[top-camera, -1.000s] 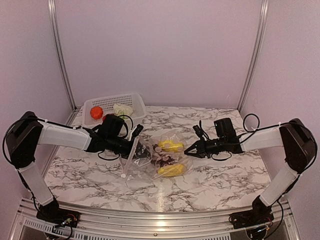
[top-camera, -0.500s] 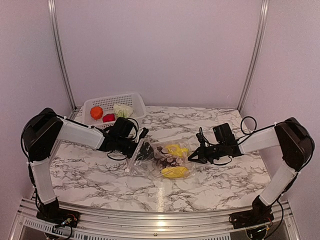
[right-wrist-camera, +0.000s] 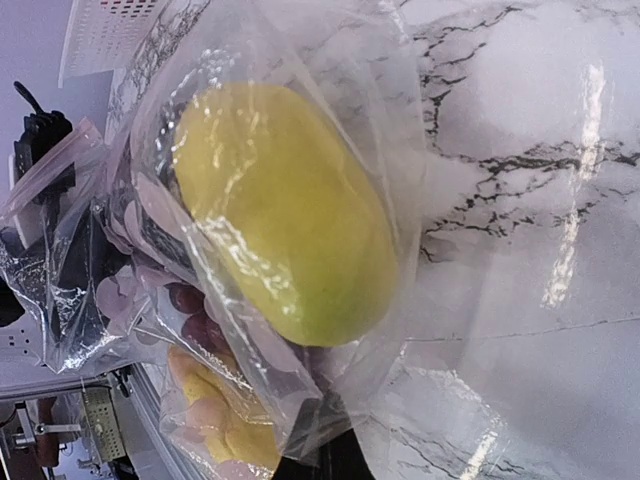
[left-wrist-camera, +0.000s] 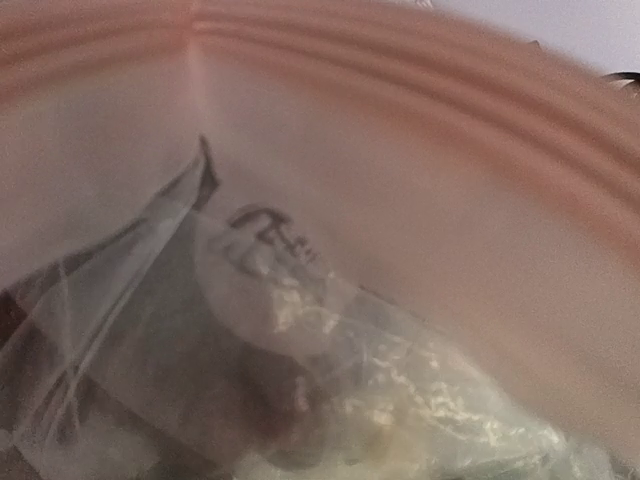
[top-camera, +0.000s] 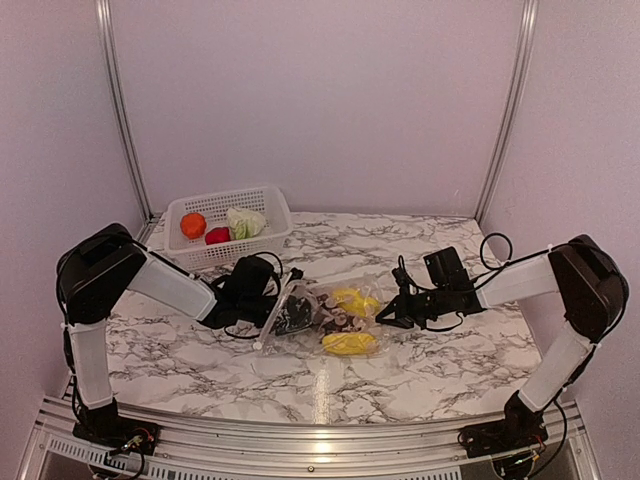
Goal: Open the zip-top bag and remove the fake food
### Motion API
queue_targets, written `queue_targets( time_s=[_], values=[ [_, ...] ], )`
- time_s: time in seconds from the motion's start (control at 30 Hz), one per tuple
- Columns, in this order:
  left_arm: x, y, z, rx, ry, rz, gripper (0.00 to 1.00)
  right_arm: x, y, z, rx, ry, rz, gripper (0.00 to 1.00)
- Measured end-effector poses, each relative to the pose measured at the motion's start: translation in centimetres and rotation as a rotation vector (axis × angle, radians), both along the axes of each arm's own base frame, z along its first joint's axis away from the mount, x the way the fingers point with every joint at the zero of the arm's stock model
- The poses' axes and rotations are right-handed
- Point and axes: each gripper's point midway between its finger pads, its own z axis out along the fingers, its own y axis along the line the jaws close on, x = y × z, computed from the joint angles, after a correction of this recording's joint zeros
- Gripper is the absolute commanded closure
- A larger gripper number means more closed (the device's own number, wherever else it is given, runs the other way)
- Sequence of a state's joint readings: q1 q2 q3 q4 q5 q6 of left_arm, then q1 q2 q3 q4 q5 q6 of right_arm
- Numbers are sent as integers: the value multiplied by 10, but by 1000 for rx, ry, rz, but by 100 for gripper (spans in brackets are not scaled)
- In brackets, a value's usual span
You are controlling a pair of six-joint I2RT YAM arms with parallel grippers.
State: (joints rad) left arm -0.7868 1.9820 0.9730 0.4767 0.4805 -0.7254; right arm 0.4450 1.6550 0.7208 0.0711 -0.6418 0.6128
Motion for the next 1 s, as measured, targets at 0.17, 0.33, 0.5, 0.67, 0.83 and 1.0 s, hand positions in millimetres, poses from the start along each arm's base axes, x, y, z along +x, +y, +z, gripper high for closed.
queue_targets(
  time_s=[0.17,0.33,0.5,0.67,0.83,1.0],
  values=[
    [-10,-9,-2,-2,-21,-17,30,0,0,0,3,12,-11,100],
    [2,-17,-9,2,-24,10,48,-1,0,-1,4,16,-13,100],
    [6,-14,-17,53,-26,28,70,-2,-1,-3,6,14,-17,100],
    [5,-3,-18,101,-32,22,91,-1,-7,-6,2,20,-29,100],
    [1,23,-11,135,-40,28,92,8,-18,-5,3,11,-63,100],
    [-1,47,-7,162,-50,24,89,12,-27,0,3,-7,-86,100]
  ],
)
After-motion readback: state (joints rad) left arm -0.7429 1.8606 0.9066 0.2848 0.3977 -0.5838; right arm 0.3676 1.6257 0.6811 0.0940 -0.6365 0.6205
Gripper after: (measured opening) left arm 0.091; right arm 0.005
